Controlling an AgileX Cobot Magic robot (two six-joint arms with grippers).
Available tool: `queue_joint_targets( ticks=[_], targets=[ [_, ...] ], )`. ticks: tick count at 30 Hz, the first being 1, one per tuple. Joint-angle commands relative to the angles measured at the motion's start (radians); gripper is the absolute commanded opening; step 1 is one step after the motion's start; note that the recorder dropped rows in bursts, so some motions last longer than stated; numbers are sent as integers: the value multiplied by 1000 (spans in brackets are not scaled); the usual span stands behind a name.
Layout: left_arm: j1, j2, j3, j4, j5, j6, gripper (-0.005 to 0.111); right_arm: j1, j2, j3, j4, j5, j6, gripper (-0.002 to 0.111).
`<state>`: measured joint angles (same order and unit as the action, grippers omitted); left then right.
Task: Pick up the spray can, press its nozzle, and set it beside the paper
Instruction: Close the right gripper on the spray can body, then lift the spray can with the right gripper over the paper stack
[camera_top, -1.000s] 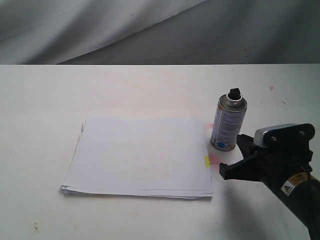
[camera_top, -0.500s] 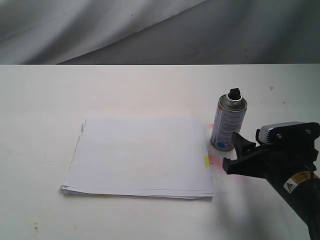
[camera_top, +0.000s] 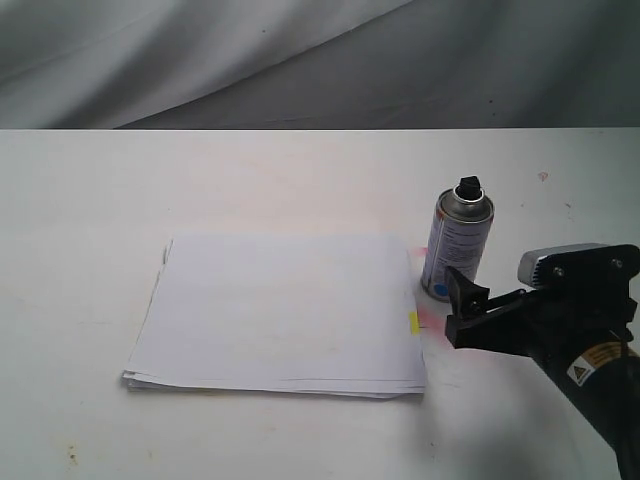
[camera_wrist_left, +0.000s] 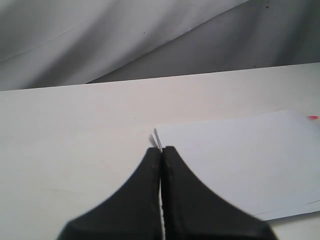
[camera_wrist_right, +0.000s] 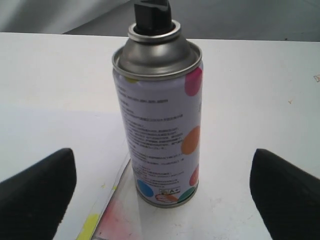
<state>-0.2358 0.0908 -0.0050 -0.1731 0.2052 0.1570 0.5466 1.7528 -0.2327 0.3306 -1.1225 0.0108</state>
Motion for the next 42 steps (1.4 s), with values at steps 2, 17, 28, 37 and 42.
queue_joint_targets(
  ticks=[2,17,28,37,42],
  targets=[
    [-2,5,5,4,-6,1,0,2,13,-41,-4,42,-1,86],
    [-2,5,5,4,-6,1,0,-2,208,-227,59,27,-22,86],
    [-2,5,5,4,-6,1,0,-50,335,-399,27,39,-25,86],
    [-2,5,5,4,-6,1,0,-50,349,-427,27,72,-27,86],
    [-2,5,5,4,-6,1,0,-50,349,-427,29,74,-29,86]
  ],
)
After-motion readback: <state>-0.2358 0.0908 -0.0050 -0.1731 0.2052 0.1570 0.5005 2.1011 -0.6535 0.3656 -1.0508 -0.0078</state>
